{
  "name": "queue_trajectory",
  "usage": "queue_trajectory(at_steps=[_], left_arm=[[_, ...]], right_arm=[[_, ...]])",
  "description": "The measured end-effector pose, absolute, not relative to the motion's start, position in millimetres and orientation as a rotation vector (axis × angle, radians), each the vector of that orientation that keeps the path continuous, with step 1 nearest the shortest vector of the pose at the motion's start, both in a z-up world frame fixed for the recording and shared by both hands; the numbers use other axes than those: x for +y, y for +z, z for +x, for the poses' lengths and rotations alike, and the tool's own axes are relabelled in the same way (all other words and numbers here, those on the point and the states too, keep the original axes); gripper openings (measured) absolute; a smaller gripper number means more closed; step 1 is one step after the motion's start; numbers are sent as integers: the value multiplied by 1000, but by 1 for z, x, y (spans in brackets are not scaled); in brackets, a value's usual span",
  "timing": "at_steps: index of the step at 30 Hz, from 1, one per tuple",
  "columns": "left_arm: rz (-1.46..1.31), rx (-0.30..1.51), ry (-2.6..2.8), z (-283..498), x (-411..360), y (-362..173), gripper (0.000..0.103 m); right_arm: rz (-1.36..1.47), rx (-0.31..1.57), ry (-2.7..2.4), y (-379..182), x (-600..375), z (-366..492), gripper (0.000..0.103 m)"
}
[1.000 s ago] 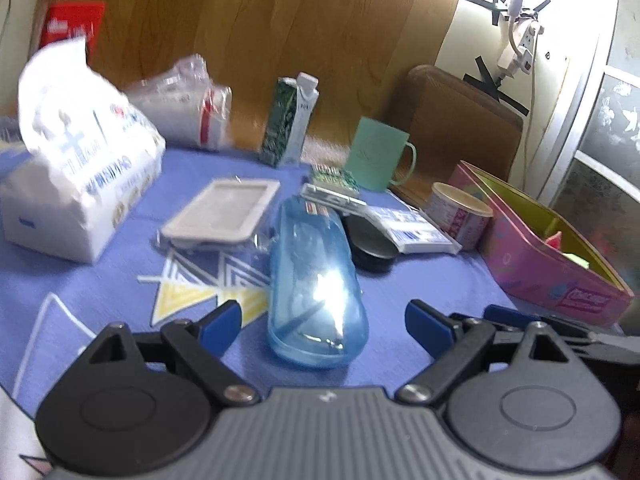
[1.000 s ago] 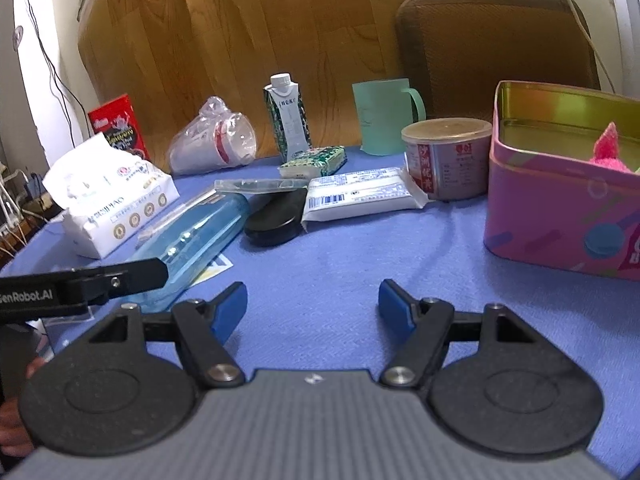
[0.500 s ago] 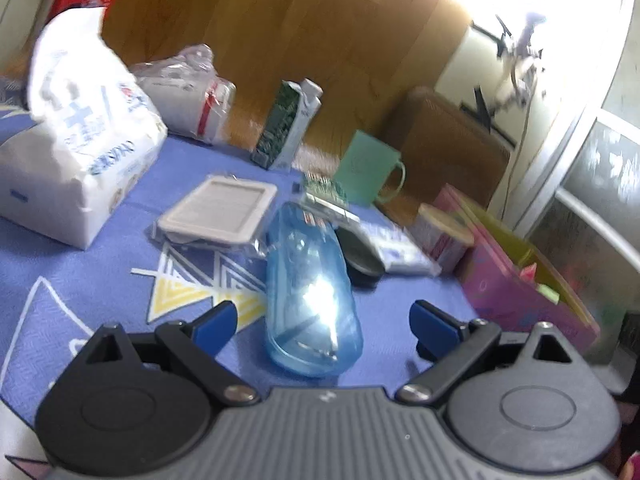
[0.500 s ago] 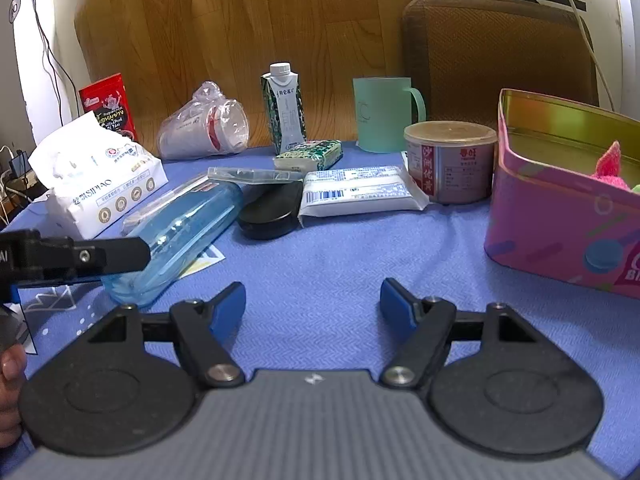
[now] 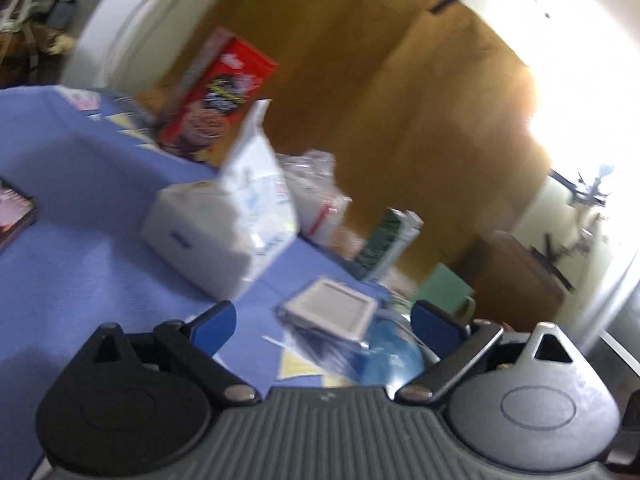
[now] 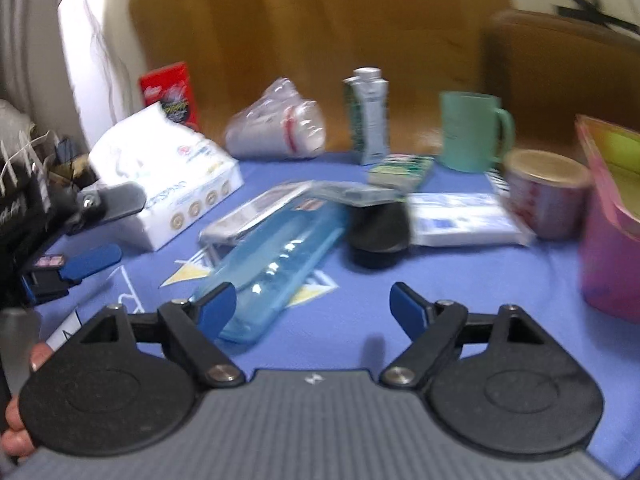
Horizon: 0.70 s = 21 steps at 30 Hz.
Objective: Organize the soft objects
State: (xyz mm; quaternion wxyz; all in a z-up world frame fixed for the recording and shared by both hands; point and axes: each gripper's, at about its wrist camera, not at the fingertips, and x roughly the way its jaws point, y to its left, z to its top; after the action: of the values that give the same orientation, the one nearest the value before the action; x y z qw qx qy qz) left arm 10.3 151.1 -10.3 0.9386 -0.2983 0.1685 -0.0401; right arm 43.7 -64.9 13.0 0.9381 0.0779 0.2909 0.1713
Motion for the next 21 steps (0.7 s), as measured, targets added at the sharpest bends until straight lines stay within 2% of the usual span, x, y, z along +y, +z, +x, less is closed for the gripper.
queue_trajectory(at_steps=[7,14,21], left_arm=[[-511,358,-8,13,137,-7,98],[-307,442,85,25,109,-4,98],[-192,573,149,46,92,-10,97]], right_arm=[[172,643,377,0,-40,67,88],[93,625,346,1,-54,54,59],[66,588,352,-3,-95,11,56]])
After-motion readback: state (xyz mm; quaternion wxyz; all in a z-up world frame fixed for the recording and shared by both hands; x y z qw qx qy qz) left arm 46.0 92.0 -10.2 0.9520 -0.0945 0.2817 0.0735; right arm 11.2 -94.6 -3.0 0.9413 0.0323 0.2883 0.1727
